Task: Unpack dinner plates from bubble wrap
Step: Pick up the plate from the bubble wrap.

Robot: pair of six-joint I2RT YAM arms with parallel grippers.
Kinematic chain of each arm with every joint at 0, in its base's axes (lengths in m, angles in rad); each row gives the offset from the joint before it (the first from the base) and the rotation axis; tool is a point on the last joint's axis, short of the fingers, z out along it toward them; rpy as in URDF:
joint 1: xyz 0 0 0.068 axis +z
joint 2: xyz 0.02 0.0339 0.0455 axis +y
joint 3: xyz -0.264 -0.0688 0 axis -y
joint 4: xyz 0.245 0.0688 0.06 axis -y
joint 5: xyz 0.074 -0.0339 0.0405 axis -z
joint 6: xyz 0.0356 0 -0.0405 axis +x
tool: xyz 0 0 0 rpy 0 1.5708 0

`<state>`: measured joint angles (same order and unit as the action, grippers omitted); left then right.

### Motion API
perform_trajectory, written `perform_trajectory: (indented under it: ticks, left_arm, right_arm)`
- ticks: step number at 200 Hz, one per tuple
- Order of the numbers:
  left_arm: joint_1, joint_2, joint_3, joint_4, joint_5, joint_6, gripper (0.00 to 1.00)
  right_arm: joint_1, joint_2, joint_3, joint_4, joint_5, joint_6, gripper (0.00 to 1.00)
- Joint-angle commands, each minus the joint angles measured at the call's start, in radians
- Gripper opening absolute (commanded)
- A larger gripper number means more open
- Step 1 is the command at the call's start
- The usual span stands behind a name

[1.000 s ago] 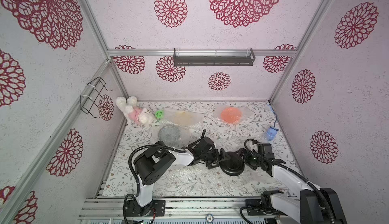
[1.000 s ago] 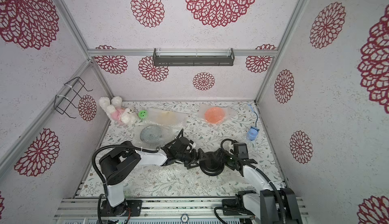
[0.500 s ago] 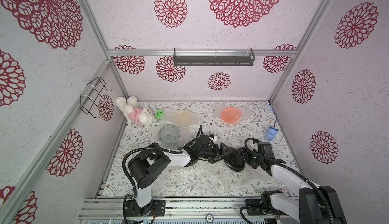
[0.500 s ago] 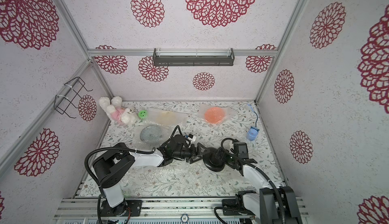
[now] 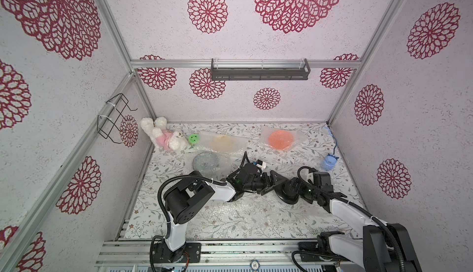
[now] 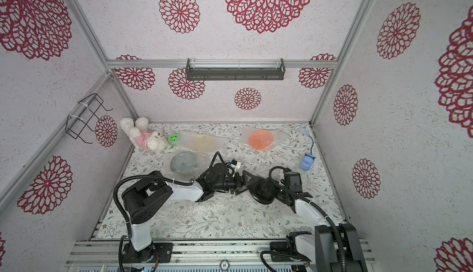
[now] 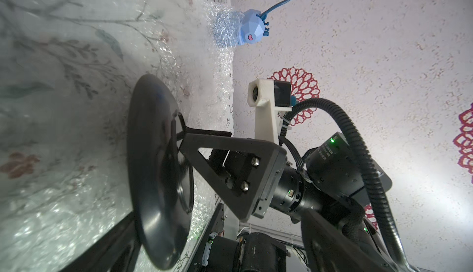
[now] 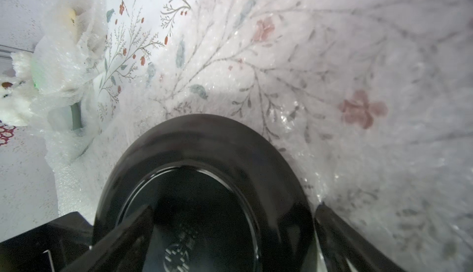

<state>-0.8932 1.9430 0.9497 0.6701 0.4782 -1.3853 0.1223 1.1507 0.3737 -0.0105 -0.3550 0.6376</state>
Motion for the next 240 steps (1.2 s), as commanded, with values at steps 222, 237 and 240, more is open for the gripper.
perform_trajectory:
  ticks: [222, 237, 240]
  left_arm:
    - [0.002, -0.069, 0.170, -0.125, 0.015, 0.130, 0.00]
    - [0.002, -0.134, 0.195, -0.262, -0.008, 0.218, 0.00]
    - [0.002, -0.146, 0.199, -0.282, -0.010, 0.230, 0.00]
  right_arm:
    - [-0.108, 0.018, 0.167, -0.254, -0.023, -0.078, 0.99]
    - [-0.115, -0.003, 0.216, -0.282, -0.009, -0.081, 0.99]
    - [-0.117, -0.005, 0.225, -0.286, -0.009, -0.081, 0.99]
